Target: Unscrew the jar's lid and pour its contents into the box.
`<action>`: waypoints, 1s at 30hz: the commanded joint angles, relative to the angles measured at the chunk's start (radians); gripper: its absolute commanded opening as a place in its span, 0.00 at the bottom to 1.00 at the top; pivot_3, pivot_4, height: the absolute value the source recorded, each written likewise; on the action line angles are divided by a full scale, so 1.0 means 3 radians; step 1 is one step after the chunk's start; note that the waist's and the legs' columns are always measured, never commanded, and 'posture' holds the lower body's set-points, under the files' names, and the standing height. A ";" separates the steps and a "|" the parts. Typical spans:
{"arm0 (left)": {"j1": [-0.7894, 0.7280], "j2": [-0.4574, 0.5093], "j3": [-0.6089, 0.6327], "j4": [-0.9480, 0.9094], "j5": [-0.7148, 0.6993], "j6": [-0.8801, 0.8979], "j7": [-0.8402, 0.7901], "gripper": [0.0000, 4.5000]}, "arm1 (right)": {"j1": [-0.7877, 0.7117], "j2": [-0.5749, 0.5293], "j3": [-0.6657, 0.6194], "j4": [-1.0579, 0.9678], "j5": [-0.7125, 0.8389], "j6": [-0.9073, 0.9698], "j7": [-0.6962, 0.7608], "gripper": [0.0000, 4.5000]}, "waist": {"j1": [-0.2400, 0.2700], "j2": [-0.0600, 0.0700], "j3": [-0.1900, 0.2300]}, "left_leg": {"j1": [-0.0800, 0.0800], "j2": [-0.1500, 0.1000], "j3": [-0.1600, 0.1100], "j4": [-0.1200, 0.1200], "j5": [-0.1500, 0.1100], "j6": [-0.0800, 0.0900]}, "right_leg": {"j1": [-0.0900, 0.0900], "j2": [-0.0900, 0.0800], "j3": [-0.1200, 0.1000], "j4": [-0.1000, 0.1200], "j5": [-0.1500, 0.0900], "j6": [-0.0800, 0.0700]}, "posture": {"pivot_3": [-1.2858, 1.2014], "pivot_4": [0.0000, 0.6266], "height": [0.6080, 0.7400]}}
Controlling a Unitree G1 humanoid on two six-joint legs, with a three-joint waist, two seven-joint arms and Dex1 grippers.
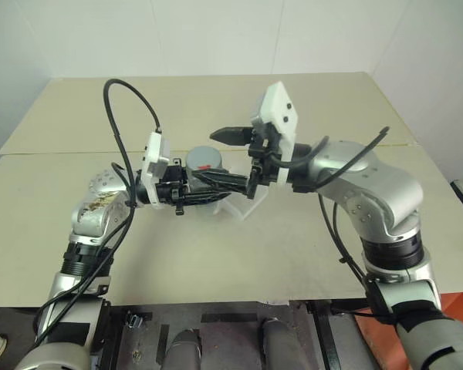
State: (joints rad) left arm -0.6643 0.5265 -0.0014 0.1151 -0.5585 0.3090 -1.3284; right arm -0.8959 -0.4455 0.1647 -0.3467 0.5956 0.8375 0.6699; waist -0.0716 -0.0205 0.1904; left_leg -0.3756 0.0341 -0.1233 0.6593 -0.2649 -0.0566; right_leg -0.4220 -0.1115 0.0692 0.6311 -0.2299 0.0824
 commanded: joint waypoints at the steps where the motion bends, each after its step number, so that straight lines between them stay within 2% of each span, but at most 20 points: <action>1: 0.0007 0.0077 0.0106 -0.0211 -0.0132 -0.0002 -0.0101 0.45 | 0.0033 -0.0169 -0.0384 0.0044 -0.0086 -0.0002 -0.0158 0.99 | 0.0002 0.0000 0.0000 | 0.0000 0.0000 0.0000 0.0000 0.0000 0.0000 | 0.0000 0.0000 0.0000 0.0000 0.0000 0.0000 | 0.52 0.24 1.00; 16: 0.0049 0.0095 0.0151 -0.0302 -0.0182 0.0067 -0.0054 0.45 | 0.0120 -0.0323 -0.0473 0.0028 -0.0090 -0.0010 -0.0199 0.99 | -0.0002 0.0000 0.0000 | 0.0000 0.0000 0.0001 -0.0001 0.0000 0.0001 | 0.0000 0.0000 0.0001 0.0000 0.0000 -0.0001 | 0.52 0.24 1.00; 22: 0.0021 0.0030 0.0120 -0.0193 -0.0129 0.0033 -0.0014 0.45 | 0.0045 -0.0282 -0.0705 -0.0267 0.0368 0.0184 -0.0169 0.99 | 0.0006 0.0000 0.0000 | -0.0003 0.0000 0.0000 -0.0001 0.0000 0.0001 | -0.0001 0.0000 0.0000 -0.0002 0.0000 -0.0001 | 0.52 0.24 1.00; 30: -0.0055 -0.0066 0.0074 -0.0092 -0.0074 -0.0033 -0.0028 0.45 | -0.0015 -0.0019 -0.0384 -0.0399 0.0461 0.0217 -0.0233 0.99 | -0.0004 0.0000 0.0000 | 0.0000 0.0000 0.0000 -0.0001 0.0000 0.0001 | 0.0000 0.0000 0.0000 0.0000 0.0000 -0.0001 | 0.52 0.24 1.00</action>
State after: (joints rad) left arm -0.6579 0.5076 0.0150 0.0996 -0.5793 0.3235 -1.3343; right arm -0.8707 -0.4573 0.0424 -0.4391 0.7295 0.9071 0.6055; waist -0.0727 -0.0204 0.1904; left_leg -0.3755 0.0342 -0.1233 0.6591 -0.2650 -0.0563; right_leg -0.4222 -0.1114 0.0692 0.6311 -0.2300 0.0822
